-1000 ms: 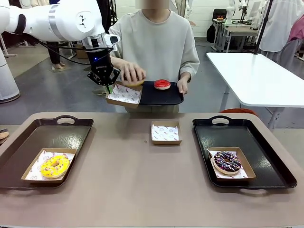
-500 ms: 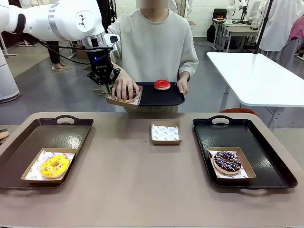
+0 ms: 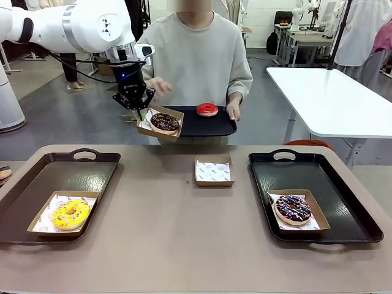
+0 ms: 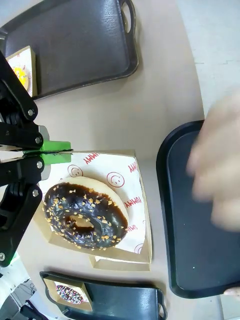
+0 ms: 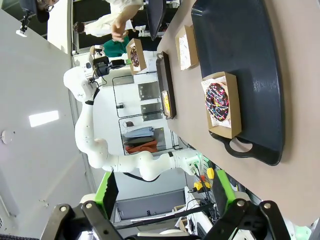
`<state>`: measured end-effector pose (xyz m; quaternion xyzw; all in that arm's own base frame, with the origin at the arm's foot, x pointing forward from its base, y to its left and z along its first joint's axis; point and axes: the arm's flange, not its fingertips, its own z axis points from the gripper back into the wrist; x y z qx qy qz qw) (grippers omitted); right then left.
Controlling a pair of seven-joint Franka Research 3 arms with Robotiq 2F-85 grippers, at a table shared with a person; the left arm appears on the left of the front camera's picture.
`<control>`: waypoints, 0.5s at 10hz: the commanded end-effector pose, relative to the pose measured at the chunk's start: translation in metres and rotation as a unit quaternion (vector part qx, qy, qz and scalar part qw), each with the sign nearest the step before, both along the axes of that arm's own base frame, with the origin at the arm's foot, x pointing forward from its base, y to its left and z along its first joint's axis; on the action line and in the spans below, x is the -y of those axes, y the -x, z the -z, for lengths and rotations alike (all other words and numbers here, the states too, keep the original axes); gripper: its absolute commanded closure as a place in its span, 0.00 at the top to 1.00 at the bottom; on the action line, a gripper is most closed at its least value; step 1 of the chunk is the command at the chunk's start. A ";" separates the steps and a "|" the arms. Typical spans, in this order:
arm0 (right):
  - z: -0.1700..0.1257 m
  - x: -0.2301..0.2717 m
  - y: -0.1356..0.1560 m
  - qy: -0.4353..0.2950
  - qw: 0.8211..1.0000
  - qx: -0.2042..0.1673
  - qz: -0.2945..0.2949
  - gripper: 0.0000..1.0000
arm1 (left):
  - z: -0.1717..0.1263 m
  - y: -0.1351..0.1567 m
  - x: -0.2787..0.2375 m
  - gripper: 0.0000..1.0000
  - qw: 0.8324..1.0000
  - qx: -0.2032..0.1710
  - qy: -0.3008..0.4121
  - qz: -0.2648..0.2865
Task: Individually package the donuts and arrange them on the tray.
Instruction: Place the picked Paper togo box on the Handle tray while simultaneously picking up another Paper togo box from the table with the other hand.
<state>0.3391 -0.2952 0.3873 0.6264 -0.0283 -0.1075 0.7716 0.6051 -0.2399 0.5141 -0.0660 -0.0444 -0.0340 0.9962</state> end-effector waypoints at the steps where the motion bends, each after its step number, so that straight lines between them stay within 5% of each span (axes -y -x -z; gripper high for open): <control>1: 0.000 0.001 0.002 -0.004 1.000 0.006 -0.002 1.00 | -0.001 0.003 -0.004 0.00 1.000 -0.001 0.003 0.003; 5: 0.000 0.001 0.002 -0.004 1.000 0.006 -0.002 1.00 | -0.001 0.003 -0.004 0.00 1.000 -0.001 0.003 0.003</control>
